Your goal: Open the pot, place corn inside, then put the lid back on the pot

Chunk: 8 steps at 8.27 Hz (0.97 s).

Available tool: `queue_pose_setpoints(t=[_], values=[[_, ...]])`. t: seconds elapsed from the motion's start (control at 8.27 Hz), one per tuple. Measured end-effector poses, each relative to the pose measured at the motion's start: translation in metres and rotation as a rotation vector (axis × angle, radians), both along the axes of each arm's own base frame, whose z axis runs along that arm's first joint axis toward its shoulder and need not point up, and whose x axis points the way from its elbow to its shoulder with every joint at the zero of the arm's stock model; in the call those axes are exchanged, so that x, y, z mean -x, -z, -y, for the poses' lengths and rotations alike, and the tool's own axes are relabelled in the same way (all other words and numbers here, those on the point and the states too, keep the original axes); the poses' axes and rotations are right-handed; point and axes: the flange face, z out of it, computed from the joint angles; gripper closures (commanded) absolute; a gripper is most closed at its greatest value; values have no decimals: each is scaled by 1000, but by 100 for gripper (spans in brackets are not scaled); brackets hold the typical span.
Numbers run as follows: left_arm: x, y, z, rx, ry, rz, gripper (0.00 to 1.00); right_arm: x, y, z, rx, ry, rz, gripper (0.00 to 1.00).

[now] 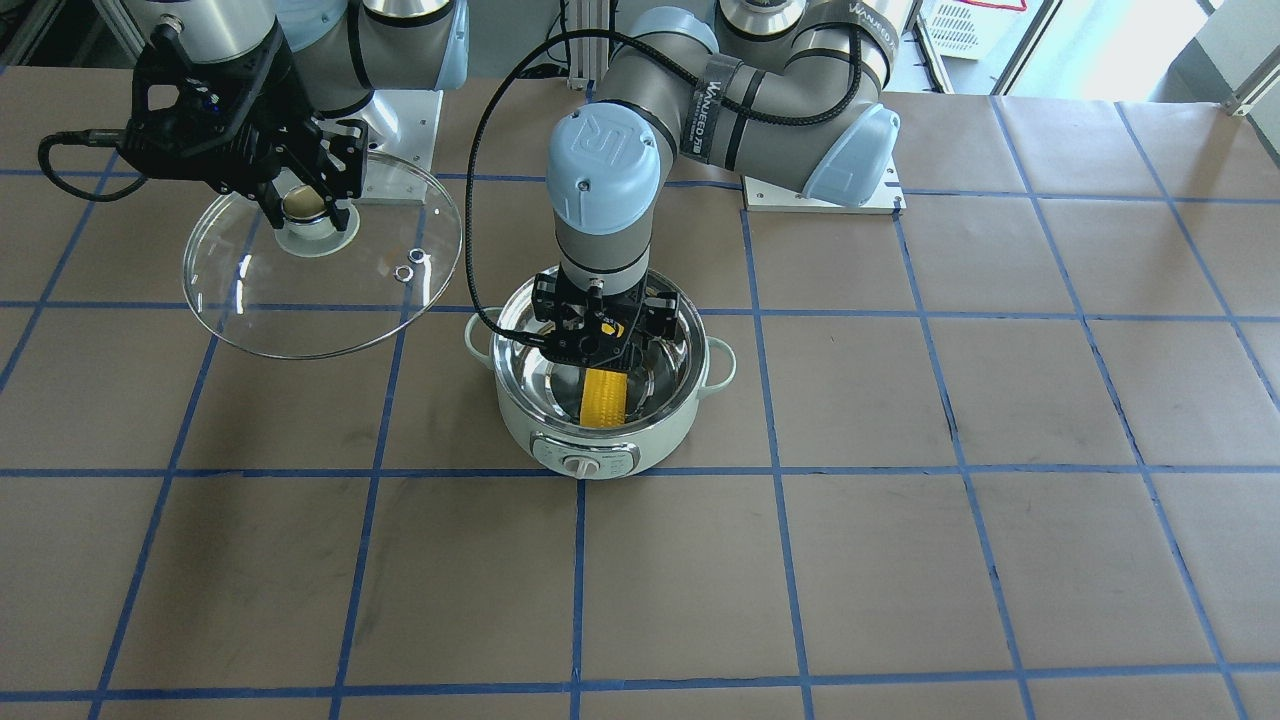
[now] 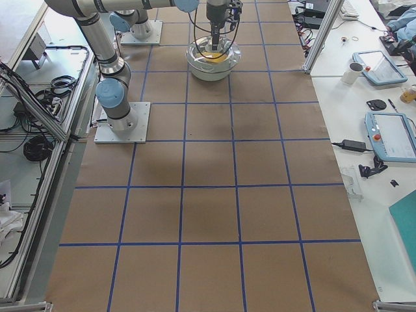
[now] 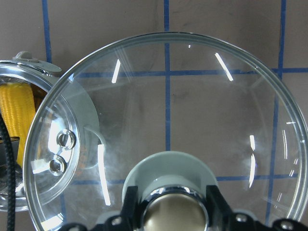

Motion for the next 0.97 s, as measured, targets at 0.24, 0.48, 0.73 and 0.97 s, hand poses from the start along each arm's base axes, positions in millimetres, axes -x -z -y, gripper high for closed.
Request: queue_pose_setpoints(t=[0.24,0.48,0.73,0.97], values=[[-5,-16,6,19,-6,-4,0,0,0,0,0,-8,-2,76],[-28,-65,22,76,-38,18,0,-1,1,-1,-9,-11,-3,78],[-94,-118,54,135,-144,54,0,-7,6,-2,-27,-10,-1,78],[-146,-144,65,149,-151,102,0,-49,20,4,-31,-17,-2,79]])
